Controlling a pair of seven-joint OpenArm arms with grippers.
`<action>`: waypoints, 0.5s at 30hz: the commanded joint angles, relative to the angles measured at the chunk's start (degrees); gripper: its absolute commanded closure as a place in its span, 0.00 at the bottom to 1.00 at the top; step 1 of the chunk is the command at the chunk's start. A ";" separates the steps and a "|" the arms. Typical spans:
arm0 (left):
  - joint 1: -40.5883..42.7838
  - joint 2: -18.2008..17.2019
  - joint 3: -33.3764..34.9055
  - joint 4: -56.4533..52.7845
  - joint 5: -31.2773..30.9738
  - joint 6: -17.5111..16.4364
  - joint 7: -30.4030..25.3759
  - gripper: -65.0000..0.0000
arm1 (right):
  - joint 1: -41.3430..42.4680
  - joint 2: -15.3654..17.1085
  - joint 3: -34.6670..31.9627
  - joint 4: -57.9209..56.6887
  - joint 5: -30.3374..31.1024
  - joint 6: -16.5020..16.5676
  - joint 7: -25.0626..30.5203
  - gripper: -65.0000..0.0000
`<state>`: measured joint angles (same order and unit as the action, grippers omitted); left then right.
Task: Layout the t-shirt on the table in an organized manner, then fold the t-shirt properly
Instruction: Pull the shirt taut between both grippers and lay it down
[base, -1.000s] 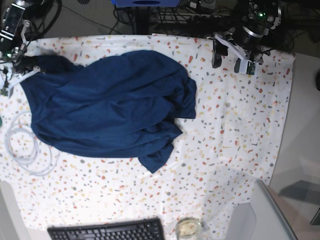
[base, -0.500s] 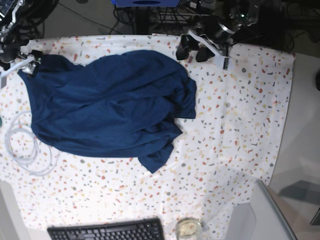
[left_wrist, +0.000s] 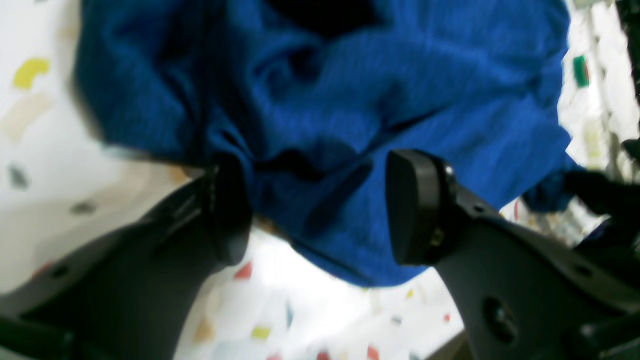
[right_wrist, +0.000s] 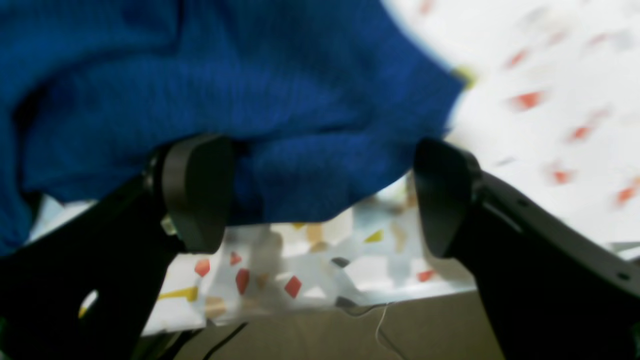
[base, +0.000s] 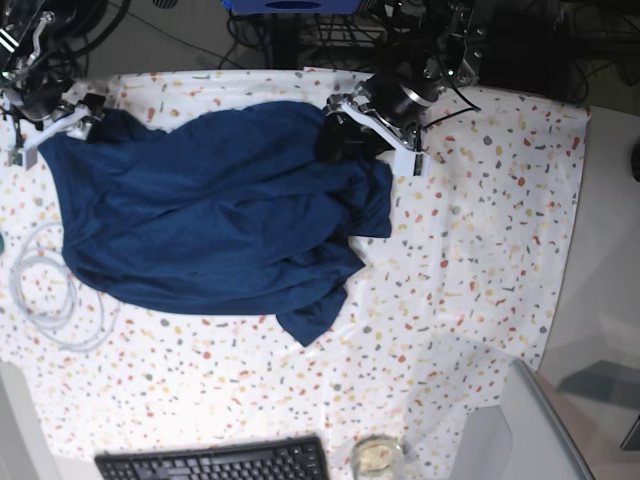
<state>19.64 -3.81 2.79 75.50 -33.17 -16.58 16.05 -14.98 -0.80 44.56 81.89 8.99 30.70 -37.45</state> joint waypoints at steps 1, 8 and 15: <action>-0.25 0.43 0.25 -1.18 0.86 0.97 2.36 0.41 | 1.05 1.11 0.32 -0.61 0.46 1.52 1.01 0.19; -0.17 -1.42 -0.02 -1.00 0.86 1.06 2.54 1.00 | 2.54 2.16 0.85 -3.34 0.46 9.30 0.66 0.79; 10.38 -8.80 -3.36 18.69 0.77 1.68 2.54 1.00 | -2.91 1.98 0.68 10.38 0.54 9.30 -5.41 1.00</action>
<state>30.48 -12.91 -0.58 93.14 -31.86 -14.87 20.25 -17.96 0.56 44.97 91.35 9.08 39.68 -43.59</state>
